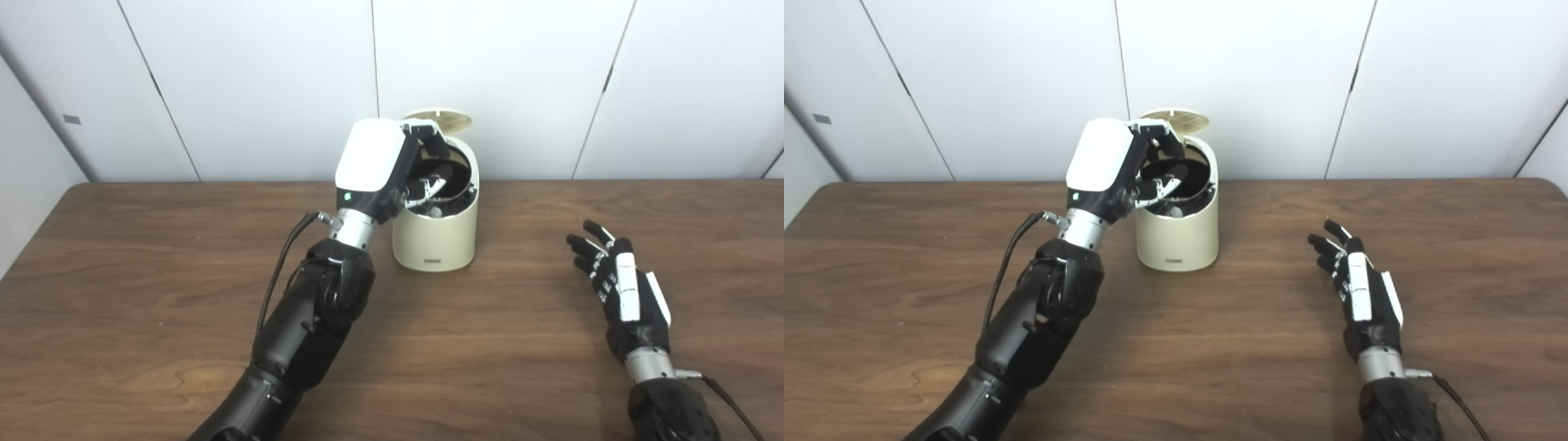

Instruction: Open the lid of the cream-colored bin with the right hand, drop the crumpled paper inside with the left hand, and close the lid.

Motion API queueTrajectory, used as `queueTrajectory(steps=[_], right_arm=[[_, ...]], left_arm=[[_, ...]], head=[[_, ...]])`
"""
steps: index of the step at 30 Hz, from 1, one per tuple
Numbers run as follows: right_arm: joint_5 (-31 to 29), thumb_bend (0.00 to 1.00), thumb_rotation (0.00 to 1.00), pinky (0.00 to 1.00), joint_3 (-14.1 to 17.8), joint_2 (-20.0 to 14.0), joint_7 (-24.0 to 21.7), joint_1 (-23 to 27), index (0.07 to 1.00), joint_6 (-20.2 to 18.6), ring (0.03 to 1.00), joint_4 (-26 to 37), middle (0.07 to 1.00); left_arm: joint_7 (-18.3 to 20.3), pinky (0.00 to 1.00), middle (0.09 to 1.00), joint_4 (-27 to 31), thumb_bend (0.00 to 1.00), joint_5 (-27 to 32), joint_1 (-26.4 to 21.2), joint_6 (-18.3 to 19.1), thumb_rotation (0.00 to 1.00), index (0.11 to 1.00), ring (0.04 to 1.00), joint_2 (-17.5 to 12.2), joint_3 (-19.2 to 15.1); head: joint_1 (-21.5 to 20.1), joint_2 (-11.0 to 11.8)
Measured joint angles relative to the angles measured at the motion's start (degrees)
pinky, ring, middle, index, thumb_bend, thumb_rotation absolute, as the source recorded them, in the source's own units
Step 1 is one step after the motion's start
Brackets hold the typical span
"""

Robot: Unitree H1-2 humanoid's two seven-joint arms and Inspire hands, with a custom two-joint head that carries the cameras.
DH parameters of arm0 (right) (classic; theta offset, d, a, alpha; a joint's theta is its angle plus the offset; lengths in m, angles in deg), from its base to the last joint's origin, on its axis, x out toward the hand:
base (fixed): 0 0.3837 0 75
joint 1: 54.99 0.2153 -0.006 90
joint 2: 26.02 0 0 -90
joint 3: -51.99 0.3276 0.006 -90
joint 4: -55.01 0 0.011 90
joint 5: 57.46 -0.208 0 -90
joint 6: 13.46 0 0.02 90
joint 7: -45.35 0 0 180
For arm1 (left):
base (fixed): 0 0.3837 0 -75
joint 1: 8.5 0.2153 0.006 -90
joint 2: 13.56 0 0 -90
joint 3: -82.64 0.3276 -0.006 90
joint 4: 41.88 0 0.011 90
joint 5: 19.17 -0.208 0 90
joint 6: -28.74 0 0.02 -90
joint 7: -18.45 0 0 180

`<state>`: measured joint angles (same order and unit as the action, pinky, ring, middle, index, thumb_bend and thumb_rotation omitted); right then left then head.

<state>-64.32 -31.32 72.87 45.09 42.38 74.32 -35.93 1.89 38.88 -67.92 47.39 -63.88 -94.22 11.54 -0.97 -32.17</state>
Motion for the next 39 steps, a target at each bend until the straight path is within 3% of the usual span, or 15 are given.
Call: queueTrajectory(steps=[4, 10, 15, 20, 26, 30, 39], right_arm=[[-0.45, 0.56, 1.0, 0.91, 0.03, 0.01, -0.08, 0.1, 0.87, 0.2, 0.868, -0.2, 0.787], [-1.52, 0.57, 1.0, 0.91, 0.09, 0.04, -0.24, 0.09, 0.872, 0.1, 0.875, -0.17, 0.789], [-2.02, 0.58, 1.0, 0.91, 0.14, 0.05, -0.35, 0.09, 0.875, 0.09, 0.882, -0.14, 0.796], [-2.17, 0.57, 1.0, 0.9, 0.11, 0.02, -0.38, 0.08, 0.869, 0.09, 0.877, -0.14, 0.789], [-2.47, 0.6, 1.0, 0.91, 0.29, -0.05, -0.43, 0.05, 0.862, 0.08, 0.88, -0.16, 0.79], [-3.36, 0.61, 1.0, 0.94, 0.66, -0.07, -0.67, 0.12, 0.863, 0.09, 0.887, -0.29, 0.791], [-3.86, 0.62, 1.0, 0.93, 0.84, -0.41, -1.1, 0.21, 0.857, 0.08, 0.899, -0.49, 0.802]], left_arm=[[-2.02, 0.4, 0.521, 0.86, 0.48, 0.37, 1.0, -3.08, 0.0, 0.452, 0.466, 0.01, -0.6], [-10.36, 0.36, 0.51, -0.24, 0.48, 0.11, 1.69, -12.07, 0.0, 0.454, 0.468, -1.14, -2.0], [-11.77, 0.35, 0.513, -0.57, 0.48, 3.88, 1.92, -18.46, 0.0, 0.461, 0.45, -3.16, -4.5], [-10.32, 0.35, 0.517, 0.35, 0.48, 10.63, 4.63, -21.09, 0.0, 0.471, 0.441, -3.34, -7.41], [-8.31, 0.32, 0.515, 5.6, 0.47, 12.82, 8.62, -20.23, 0.0, 0.465, 0.432, -3.2, -11.66], [-6.68, 0.34, 0.5, 7.95, 0.48, 14.04, 9.88, -17.57, 0.0, 0.467, 0.442, -3.03, -14.42], [2.49, 0.33, 0.517, 11.91, 0.47, 25.99, 14.47, -1.07, 0.0, 0.487, 0.454, -0.35, -20.77]], head=[[0.0, 0.0], [-0.17, -0.09], [-0.35, -0.09], [-0.09, -0.18], [0.18, -0.26], [0.26, -0.26], [0.44, -0.53]])
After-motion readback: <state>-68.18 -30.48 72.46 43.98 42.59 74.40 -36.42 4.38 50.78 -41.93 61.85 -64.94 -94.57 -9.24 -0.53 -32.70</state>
